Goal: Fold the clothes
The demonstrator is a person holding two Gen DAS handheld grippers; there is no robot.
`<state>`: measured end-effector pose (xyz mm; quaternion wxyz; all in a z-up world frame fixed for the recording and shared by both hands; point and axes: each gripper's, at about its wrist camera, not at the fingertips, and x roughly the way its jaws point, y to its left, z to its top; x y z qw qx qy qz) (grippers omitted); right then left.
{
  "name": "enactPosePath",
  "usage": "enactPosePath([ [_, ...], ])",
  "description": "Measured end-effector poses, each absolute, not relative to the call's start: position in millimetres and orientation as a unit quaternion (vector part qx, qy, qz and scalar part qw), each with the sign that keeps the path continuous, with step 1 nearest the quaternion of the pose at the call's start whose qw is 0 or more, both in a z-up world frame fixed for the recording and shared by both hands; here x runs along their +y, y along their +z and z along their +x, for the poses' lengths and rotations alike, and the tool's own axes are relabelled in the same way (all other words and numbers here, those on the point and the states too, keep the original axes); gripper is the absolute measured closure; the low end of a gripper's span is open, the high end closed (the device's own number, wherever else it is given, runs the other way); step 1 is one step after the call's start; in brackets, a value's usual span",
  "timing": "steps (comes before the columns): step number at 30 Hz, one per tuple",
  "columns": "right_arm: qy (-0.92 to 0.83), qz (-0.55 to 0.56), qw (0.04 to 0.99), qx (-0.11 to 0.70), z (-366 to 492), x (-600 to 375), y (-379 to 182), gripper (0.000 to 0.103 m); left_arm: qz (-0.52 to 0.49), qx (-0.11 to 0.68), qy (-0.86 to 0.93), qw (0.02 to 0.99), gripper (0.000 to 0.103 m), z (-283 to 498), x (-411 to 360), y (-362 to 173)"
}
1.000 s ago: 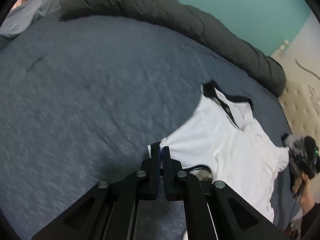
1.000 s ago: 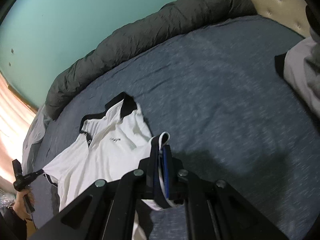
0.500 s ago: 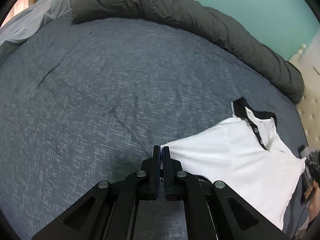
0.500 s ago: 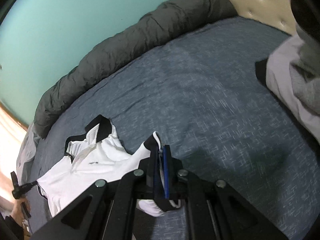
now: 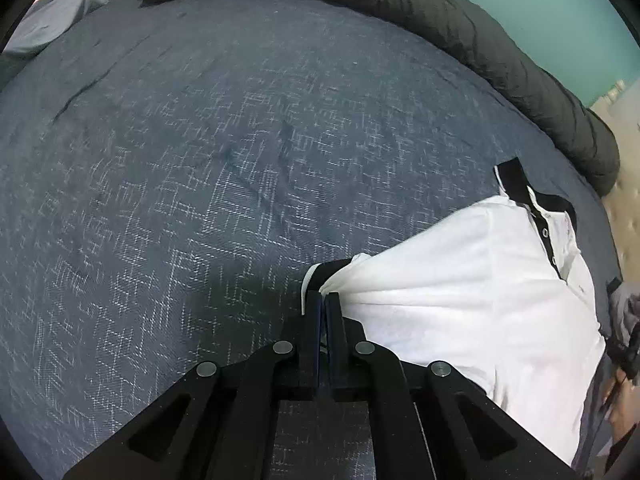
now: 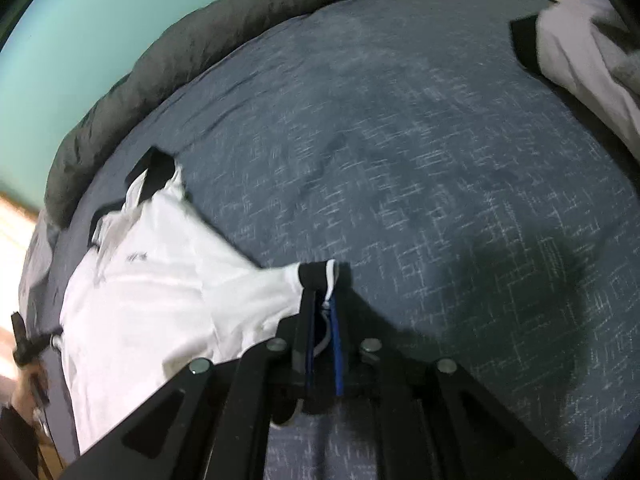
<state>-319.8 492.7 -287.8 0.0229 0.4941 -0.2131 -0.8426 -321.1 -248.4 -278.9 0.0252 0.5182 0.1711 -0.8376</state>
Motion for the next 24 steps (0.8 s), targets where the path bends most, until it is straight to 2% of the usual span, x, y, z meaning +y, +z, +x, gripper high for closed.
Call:
enactPosePath([
  [7,-0.851,0.476,0.071,-0.209,-298.1,487.8,-272.5,0.094,0.507,0.166,-0.845,0.043,0.099,-302.0,-248.4,-258.9],
  [13,-0.845,0.472,0.079,-0.238,-279.8,481.4,-270.3,0.094,0.482,0.192,-0.854,0.040,0.086,-277.8,-253.7,-238.7],
  [15,-0.847,0.460,0.068,-0.256,-268.7,482.4,-267.3,0.079,0.476,0.199,-0.857,0.026,0.084,-270.7,-246.5,-236.8],
  [17,-0.849,0.447,0.077,-0.269,-260.0,479.0,-265.1,0.073,0.479,0.198,-0.855,0.010,0.081,-270.2,-233.2,-240.1],
  [19,-0.854,0.435,0.070,-0.278,-250.6,471.8,-262.9,0.072,0.482,0.198,-0.854,-0.006,0.073,-269.6,-219.9,-243.5],
  [21,-0.855,0.421,0.067,-0.294,-241.9,465.2,-261.8,0.071,0.484,0.197,-0.852,-0.023,0.059,-269.1,-206.6,-246.8],
  [24,-0.855,0.407,0.088,-0.308,-227.0,444.6,-260.9,0.068,0.489,0.194,-0.849,-0.045,0.057,-270.7,-187.3,-252.1],
])
